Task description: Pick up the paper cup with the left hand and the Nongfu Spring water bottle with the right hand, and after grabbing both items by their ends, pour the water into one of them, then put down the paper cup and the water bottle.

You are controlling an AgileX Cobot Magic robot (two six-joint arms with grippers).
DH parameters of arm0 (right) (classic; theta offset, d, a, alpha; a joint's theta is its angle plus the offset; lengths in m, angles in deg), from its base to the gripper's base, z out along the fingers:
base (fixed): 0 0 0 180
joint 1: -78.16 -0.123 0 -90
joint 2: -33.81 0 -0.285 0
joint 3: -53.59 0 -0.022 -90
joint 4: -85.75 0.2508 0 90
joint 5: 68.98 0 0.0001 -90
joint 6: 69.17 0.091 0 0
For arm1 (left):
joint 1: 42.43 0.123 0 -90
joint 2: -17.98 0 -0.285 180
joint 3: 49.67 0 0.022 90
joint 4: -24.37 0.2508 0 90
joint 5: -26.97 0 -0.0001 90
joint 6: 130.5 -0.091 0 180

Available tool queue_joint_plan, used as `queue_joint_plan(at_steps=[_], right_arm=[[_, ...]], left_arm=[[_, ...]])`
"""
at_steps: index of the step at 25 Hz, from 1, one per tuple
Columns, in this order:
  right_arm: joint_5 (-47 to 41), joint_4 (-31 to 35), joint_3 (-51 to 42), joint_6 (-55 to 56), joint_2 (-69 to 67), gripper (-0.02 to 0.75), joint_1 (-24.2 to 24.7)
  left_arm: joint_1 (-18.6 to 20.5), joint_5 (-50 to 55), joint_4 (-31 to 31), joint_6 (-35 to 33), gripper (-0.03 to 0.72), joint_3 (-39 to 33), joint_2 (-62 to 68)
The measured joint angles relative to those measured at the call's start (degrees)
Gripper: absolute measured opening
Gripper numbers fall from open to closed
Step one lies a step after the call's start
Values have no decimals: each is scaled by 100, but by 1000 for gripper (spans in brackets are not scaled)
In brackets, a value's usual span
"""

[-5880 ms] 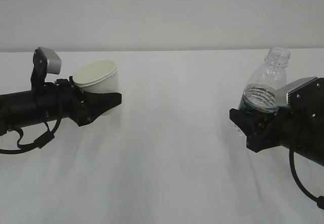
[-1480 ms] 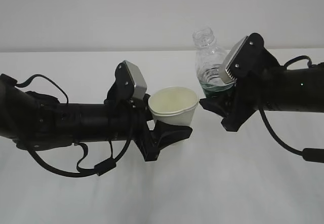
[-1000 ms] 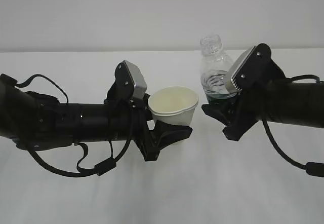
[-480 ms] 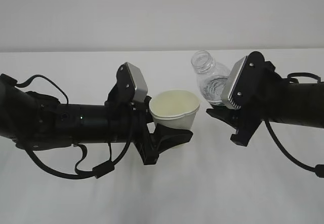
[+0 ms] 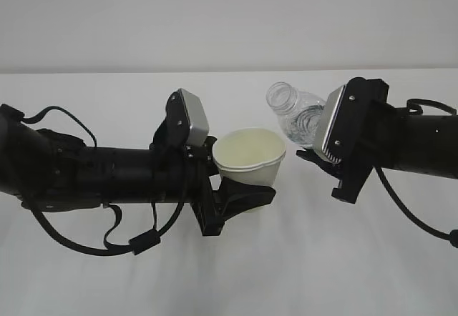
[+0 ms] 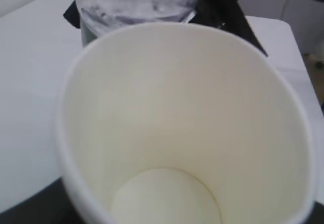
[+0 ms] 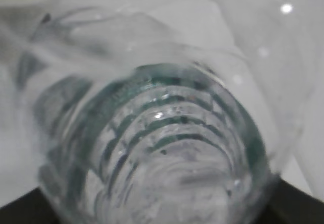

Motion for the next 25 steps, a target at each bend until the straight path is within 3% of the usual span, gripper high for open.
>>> queue_joint_plan(at_steps=[11, 25], right_arm=[[-8, 766, 0, -1292, 0, 473, 0], [271, 990, 0, -2130, 0, 473, 0]], left_arm=[[0, -218, 264, 123, 453, 0, 0], [0, -467, 267, 154, 452, 18, 404]])
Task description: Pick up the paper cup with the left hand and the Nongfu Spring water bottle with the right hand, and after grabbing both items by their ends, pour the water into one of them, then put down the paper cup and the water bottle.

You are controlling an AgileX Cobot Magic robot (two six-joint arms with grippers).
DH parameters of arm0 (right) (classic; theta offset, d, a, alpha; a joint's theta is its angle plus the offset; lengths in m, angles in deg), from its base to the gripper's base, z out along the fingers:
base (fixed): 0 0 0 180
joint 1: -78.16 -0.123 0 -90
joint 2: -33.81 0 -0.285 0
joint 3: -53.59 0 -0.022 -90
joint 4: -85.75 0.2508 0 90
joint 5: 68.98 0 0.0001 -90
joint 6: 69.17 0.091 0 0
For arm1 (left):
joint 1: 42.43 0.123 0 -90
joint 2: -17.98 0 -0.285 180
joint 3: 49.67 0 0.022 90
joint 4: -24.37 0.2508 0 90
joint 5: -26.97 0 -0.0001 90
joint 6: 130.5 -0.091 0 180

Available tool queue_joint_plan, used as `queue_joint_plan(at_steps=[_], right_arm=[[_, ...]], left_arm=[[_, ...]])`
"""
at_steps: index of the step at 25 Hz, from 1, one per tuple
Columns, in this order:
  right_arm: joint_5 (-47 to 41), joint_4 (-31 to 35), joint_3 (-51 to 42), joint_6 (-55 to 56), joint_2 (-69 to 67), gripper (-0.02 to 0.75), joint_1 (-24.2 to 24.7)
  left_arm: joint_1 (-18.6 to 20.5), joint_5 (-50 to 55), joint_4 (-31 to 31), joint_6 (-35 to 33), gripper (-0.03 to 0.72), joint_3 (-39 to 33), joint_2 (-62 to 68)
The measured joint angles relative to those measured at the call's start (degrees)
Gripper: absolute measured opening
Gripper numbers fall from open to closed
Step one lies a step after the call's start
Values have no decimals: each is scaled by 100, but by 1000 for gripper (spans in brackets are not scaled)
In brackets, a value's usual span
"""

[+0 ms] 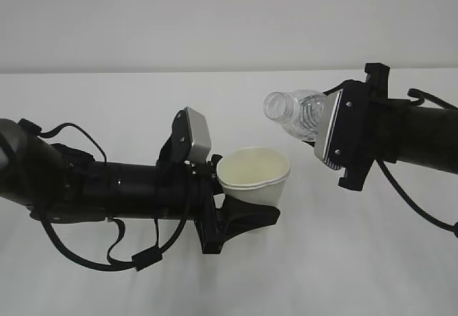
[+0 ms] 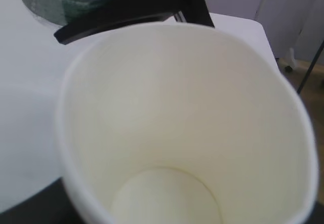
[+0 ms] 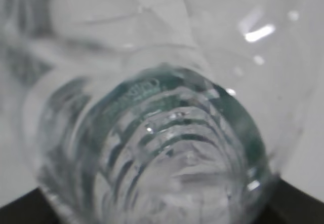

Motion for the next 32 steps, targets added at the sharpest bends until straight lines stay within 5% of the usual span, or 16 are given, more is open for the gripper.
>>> queue_joint_plan(at_steps=[32], right_arm=[[283, 795, 0, -1808, 0, 473, 0]], left_arm=[[0, 45, -87, -616, 442, 9, 9]])
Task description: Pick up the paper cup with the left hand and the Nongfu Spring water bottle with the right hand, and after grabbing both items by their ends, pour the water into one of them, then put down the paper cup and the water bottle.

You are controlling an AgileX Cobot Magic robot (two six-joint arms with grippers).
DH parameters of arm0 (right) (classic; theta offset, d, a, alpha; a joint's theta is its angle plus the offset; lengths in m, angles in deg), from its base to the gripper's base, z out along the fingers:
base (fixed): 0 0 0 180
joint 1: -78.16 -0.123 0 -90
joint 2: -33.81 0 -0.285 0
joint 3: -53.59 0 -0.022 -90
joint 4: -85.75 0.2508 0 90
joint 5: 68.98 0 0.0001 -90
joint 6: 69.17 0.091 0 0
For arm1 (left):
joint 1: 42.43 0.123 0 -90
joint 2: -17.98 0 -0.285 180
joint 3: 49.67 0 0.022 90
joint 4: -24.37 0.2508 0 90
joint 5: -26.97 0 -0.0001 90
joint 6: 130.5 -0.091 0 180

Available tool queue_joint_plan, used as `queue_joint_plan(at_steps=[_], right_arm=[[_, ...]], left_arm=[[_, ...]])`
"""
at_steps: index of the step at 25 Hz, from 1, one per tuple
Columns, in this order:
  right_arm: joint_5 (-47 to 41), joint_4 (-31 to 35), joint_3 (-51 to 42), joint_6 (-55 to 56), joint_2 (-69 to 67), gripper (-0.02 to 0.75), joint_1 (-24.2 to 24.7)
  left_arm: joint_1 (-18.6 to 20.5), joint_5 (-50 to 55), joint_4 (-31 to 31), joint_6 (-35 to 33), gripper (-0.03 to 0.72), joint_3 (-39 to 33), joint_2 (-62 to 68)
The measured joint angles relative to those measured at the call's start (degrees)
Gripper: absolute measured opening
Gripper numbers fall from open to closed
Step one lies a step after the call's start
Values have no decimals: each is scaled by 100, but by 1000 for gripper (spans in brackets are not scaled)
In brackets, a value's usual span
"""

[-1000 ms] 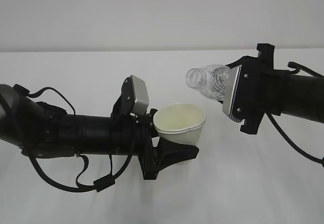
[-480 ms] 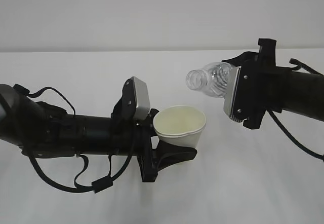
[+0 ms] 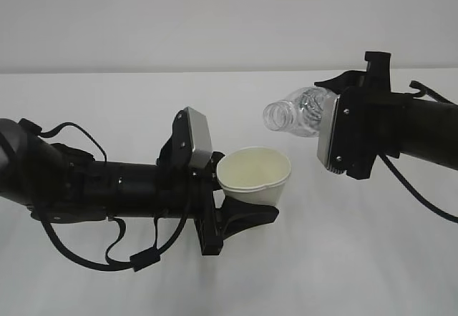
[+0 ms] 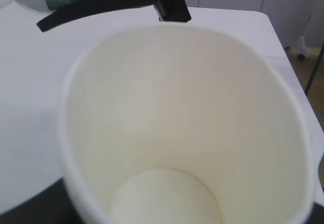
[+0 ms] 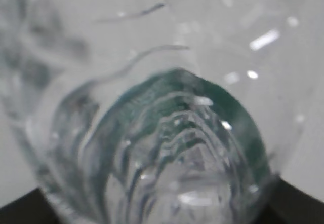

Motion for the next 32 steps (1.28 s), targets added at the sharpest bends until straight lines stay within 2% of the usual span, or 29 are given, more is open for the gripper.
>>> queue_joint_plan(at_steps=[8, 15, 32], right_arm=[[52, 22, 0, -355, 0, 473, 0], [88, 114, 0, -589, 0, 473, 0], [226, 230, 0, -1026, 0, 473, 0]], left_arm=[[-12, -168, 53, -17, 439, 0, 0], [-189, -213, 90, -17, 439, 0, 0], [-189, -213, -33, -26, 438, 0, 0]])
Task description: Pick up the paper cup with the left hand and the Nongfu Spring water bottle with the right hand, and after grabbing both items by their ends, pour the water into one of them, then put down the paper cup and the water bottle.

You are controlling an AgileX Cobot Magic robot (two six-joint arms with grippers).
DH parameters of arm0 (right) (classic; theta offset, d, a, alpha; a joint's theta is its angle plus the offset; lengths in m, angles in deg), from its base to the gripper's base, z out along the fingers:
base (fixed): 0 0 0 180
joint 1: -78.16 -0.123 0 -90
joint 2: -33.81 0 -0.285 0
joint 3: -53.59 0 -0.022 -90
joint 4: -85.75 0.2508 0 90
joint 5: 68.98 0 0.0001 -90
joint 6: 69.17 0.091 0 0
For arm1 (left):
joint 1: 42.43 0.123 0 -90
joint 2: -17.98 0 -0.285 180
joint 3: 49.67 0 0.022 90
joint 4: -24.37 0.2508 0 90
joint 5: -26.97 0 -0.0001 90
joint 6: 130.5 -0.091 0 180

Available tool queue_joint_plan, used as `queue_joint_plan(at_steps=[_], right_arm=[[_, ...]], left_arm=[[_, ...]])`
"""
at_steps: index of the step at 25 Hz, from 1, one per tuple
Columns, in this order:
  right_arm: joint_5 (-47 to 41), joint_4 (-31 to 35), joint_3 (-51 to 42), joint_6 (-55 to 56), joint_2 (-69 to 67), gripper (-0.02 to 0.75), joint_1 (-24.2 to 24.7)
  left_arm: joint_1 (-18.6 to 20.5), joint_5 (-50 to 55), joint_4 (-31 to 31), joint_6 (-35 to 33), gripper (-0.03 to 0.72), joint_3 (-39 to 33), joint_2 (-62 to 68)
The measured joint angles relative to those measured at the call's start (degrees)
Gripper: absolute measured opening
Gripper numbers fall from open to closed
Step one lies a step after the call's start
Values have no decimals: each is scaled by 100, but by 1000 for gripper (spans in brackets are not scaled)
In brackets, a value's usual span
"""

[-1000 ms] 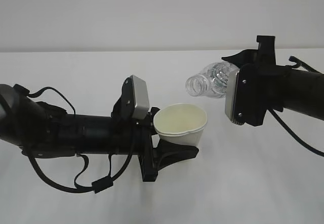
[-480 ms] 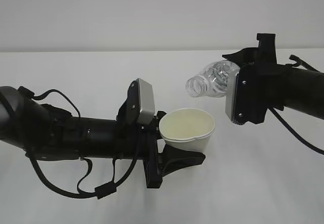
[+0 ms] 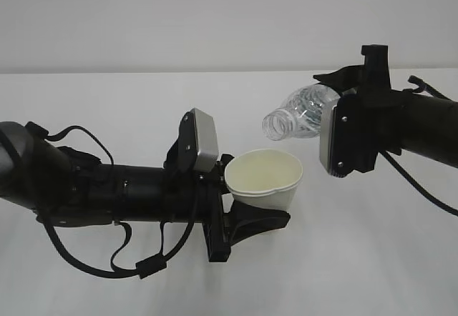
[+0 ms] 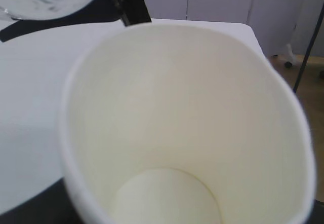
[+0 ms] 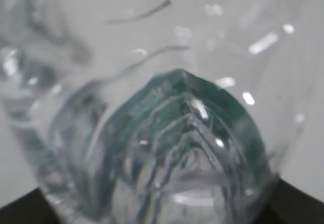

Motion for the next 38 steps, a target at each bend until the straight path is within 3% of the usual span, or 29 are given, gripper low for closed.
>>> queue_joint_plan(at_steps=[38], right_arm=[[188, 0, 74, -744, 0, 473, 0]], left_arm=[[0, 0, -171, 0, 432, 0, 0]])
